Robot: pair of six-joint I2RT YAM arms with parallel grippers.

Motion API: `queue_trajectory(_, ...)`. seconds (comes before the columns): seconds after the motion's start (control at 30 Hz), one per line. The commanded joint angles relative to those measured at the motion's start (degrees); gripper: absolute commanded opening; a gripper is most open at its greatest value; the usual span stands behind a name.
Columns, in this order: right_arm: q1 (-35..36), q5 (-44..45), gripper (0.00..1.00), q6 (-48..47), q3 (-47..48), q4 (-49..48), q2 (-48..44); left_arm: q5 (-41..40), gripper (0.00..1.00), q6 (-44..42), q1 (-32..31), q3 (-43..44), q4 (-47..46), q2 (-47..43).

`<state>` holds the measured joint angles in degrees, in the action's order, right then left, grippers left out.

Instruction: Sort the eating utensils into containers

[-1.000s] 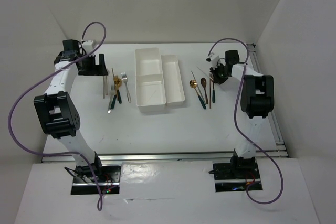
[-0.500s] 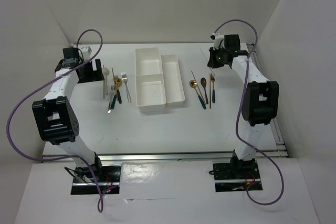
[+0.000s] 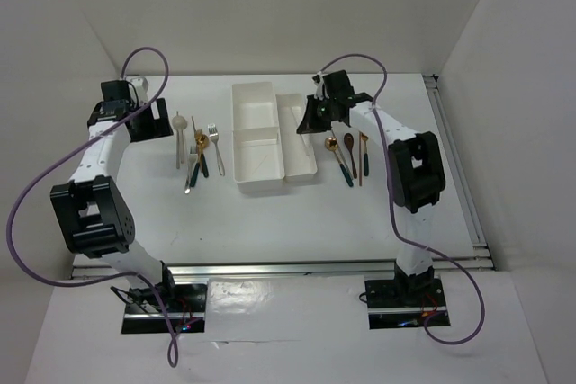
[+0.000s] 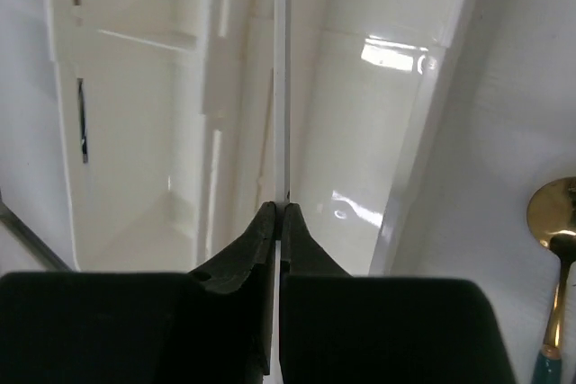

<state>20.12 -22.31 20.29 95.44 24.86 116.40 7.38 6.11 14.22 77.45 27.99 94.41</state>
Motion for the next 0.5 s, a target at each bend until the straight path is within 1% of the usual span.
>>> queue_trajectory(0.0,-1.3,-1.2,0.00,6.6,1.7,1.9,3.4,-2.6,1.00,-1.1,0.2,-0.1,-0.7,-4.9)
queue_trajectory(0.13,-1.3,-1.2,0.00,7.9,0.6,1.9,5.0,-4.5,1.00,-1.1,0.2,-0.6,-0.7,-5.5)
queue_trajectory(0.17,-1.3,-1.2,0.08,7.9,0.0,1.9,5.6,-4.5,1.00,-1.1,0.2,-0.6,-0.7,-5.5)
queue_trajectory(0.2,-1.3,-1.9,0.23,7.9,-0.7,0.7,5.6,-4.5,1.00,-1.6,0.2,-0.6,-0.7,-5.5)
queue_trajectory(0.23,-1.3,-3.0,0.42,7.9,-0.7,0.7,5.6,-4.5,1.00,-1.6,0.2,0.0,-0.7,-5.5)
queue_trajectory(0.33,-1.8,-5.9,0.64,6.5,0.0,-0.6,5.6,-3.7,1.00,-2.2,0.2,0.0,-0.7,-5.5)
queue_trajectory(0.4,-1.8,-6.5,0.65,3.7,1.7,-1.3,3.9,-1.8,1.00,-2.7,0.2,0.0,-0.7,-5.5)
queue_trajectory(0.47,-3.9,-6.5,0.65,-0.1,2.6,-1.9,0.6,0.1,1.00,-3.4,0.2,-2.1,-2.1,-6.0)
